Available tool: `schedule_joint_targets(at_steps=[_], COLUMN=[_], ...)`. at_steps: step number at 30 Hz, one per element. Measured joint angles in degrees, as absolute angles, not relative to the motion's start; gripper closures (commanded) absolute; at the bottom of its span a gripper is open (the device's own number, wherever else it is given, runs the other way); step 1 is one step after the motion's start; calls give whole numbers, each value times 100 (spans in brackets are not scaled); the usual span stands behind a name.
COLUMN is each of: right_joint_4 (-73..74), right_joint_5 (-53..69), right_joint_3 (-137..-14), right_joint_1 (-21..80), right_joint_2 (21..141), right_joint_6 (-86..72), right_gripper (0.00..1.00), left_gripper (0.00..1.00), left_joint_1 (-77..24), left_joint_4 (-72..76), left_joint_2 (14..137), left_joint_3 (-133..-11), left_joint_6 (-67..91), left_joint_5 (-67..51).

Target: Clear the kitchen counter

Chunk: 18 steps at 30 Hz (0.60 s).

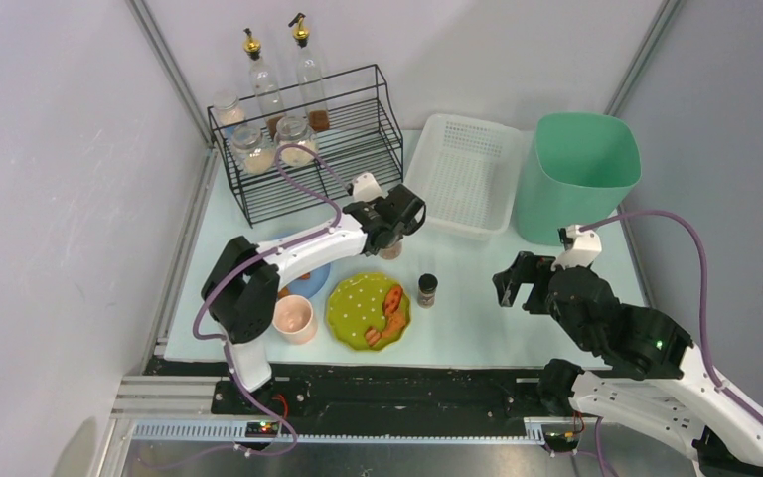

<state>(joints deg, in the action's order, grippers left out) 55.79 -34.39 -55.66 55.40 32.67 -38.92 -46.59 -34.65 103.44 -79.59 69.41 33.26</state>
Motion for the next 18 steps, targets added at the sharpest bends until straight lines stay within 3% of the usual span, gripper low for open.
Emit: schedule_joint_targets(at_steps=[9, 18], right_joint_4=[5553, 5542], right_joint_5=[-3417, -3420], right_joint_3=[-5498, -5422], right_joint_1=[5540, 5540], right_joint_2=[3267, 3264], right_joint_6=[-3887, -3889], right_gripper=[3, 3], left_gripper=[29, 31], left_joint_1=[-4554, -4445], left_joint_4=[-3492, -3505], left_joint_2=[10396, 10610], left_joint_3=[-8079, -8289], left_joint_6=[6696, 6379], left_joint_5=[3319, 3277])
